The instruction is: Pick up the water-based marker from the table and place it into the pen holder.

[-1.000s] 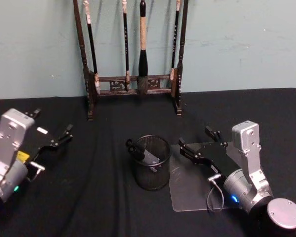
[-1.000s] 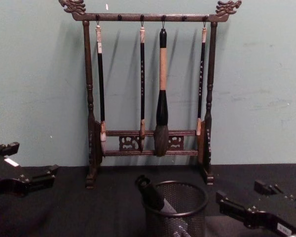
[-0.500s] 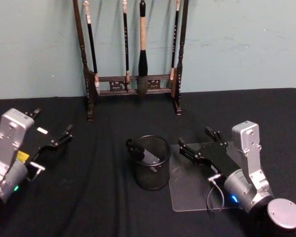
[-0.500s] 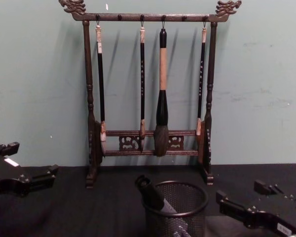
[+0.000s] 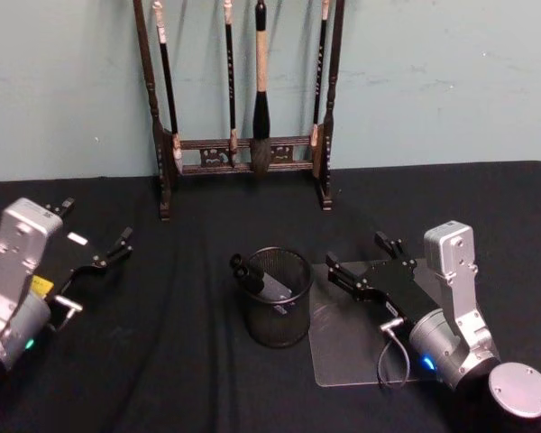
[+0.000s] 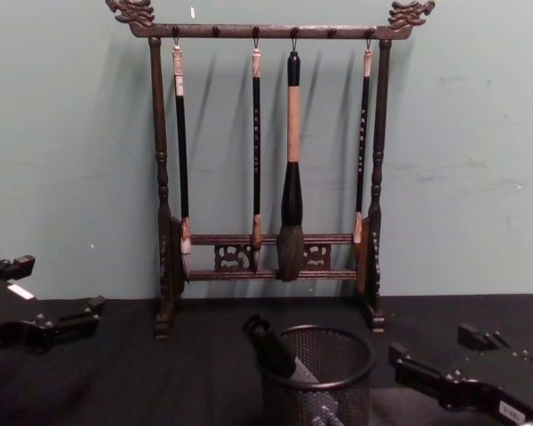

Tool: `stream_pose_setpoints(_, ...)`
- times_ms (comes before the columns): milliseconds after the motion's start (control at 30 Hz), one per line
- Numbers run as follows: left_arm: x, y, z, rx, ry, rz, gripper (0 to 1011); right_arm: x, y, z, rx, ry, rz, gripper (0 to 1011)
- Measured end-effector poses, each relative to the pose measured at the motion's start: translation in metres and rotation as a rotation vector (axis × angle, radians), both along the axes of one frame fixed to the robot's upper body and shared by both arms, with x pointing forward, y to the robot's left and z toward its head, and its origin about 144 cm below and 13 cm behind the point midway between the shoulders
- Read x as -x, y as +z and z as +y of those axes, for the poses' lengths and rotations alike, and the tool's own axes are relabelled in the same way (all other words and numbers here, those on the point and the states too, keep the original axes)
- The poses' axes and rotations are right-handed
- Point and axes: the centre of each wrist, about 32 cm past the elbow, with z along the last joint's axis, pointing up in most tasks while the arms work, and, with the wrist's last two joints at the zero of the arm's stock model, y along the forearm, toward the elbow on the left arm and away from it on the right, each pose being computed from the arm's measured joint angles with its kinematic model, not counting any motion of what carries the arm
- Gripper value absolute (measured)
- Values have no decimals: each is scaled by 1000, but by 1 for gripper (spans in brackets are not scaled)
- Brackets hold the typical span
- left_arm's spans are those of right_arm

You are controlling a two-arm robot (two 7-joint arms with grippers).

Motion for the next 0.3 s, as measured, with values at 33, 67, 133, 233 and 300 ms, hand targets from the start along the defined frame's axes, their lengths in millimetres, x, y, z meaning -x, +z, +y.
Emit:
stream_pose_setpoints(33,0,0,0,0,0,0,1009,0,0,0,0,0,0,1000)
stream_pose_setpoints(67,0,0,0,0,0,0,1009,0,0,0,0,0,0,1000)
stream_pose_setpoints(133,0,0,0,0,0,0,1009,0,0,0,0,0,0,1000)
stream_pose_setpoints(233,0,0,0,0,0,0,1009,0,0,0,0,0,0,1000)
stream_pose_setpoints(300,0,0,0,0,0,0,1009,0,0,0,0,0,0,1000)
